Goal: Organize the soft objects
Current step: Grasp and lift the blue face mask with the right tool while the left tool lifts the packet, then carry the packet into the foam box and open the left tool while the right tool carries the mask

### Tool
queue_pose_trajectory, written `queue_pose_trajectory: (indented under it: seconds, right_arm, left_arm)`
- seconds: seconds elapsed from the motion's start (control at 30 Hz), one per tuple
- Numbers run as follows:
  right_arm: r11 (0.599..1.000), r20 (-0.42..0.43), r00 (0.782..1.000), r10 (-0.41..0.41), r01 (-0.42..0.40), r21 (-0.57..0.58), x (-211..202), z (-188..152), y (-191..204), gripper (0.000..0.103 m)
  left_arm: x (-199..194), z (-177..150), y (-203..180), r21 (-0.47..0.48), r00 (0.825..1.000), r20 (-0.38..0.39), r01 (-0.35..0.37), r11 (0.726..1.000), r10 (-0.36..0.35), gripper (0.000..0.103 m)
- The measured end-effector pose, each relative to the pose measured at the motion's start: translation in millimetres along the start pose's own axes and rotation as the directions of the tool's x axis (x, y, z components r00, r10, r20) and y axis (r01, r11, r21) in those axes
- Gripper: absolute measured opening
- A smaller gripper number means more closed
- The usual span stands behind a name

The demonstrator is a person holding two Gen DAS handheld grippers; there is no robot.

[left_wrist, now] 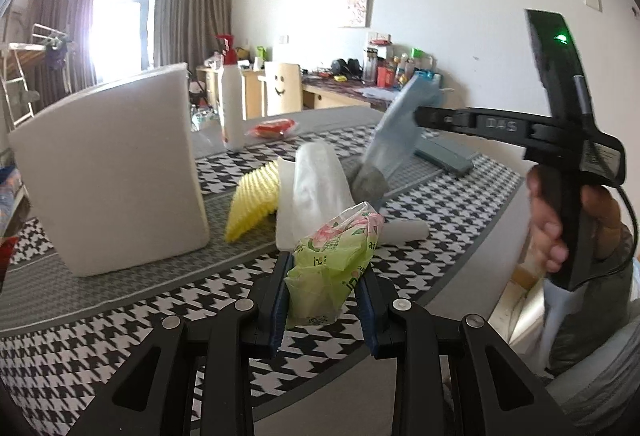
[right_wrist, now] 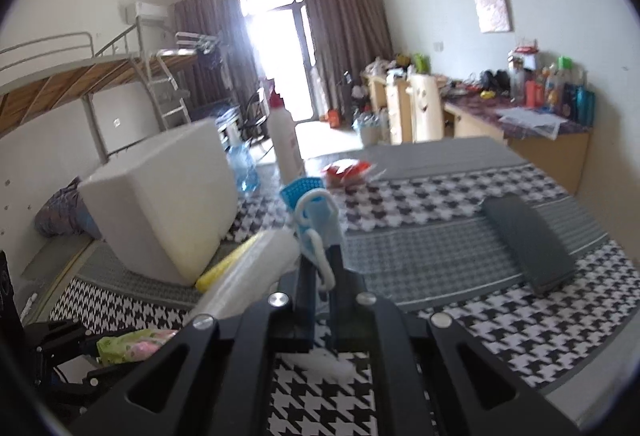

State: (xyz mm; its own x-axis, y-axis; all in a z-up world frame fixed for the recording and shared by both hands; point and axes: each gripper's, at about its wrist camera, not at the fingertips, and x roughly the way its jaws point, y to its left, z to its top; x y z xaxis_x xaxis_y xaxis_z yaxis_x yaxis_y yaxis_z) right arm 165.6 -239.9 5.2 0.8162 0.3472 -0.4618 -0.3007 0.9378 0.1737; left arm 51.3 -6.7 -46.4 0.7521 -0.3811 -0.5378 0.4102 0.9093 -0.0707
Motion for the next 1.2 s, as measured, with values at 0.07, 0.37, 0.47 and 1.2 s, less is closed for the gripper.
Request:
queue_pose_trajectory:
  seconds: [0.07, 0.37, 0.47, 1.2]
  right_arm:
    - [1.0, 0.018, 1.0, -0.002, 0.002, 0.003, -8, 4, -2, 0.007]
    - [0.999, 0.096, 0.995, -0.038, 0.039, -0.006, -38, 11, -1, 0.007]
    - [0.999, 0.111, 0.993, -0.045, 0.045, 0.005, -44, 12, -4, 0.007]
    - [0.999, 0.251, 0.967, -0.036, 0.041, -0.018, -89, 33, 1, 0.008]
  left_arm:
    - [-5, 2, 2, -0.012, 1.0, 0.014, -0.001, 1.0, 0.001, 0.032]
    - [-19, 10, 6, -0.04, 0.998, 0.055, -0.028, 0.999, 0.03, 0.032]
    - [-23, 11, 8, -0.052, 0.997, 0.067, -0.034, 0.998, 0.038, 0.032]
    - [-46, 24, 10, -0.087, 0.989, 0.128, -0.057, 0.995, 0.068, 0.032]
